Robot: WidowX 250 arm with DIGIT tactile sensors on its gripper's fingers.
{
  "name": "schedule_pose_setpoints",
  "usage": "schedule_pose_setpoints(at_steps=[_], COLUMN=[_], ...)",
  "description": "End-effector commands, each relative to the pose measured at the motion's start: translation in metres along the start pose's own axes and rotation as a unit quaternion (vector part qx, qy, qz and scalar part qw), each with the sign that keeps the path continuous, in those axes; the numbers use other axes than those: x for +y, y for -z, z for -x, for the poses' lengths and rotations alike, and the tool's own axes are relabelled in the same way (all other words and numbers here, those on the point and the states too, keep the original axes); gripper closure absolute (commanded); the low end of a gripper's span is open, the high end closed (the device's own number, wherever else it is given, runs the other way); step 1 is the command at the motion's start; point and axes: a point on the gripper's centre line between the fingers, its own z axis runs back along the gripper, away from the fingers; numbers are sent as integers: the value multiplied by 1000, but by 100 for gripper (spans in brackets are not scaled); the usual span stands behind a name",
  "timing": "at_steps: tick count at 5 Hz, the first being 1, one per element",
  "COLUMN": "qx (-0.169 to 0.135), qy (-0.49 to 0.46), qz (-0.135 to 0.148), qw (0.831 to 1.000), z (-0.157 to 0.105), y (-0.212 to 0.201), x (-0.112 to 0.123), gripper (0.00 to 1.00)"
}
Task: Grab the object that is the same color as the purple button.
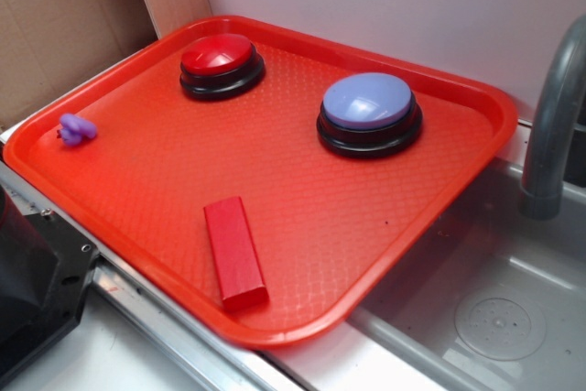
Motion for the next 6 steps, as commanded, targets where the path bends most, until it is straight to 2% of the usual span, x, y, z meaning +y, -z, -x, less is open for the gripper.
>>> schedule_pose_setpoints(at_steps=[1, 2, 3, 4, 5, 6], qx=[0, 43, 54, 72, 81, 56], qy=[0, -77, -114, -66, 49, 135], qz=[0, 4, -18, -43, -60, -57], qw=[1000, 996, 992, 994, 994, 988], z=[0, -10, -13, -14, -20, -18], y=[0, 48, 69, 100, 129, 155], x=[0, 51, 101, 137, 150, 156], gripper=[0, 0, 0, 0, 0, 0])
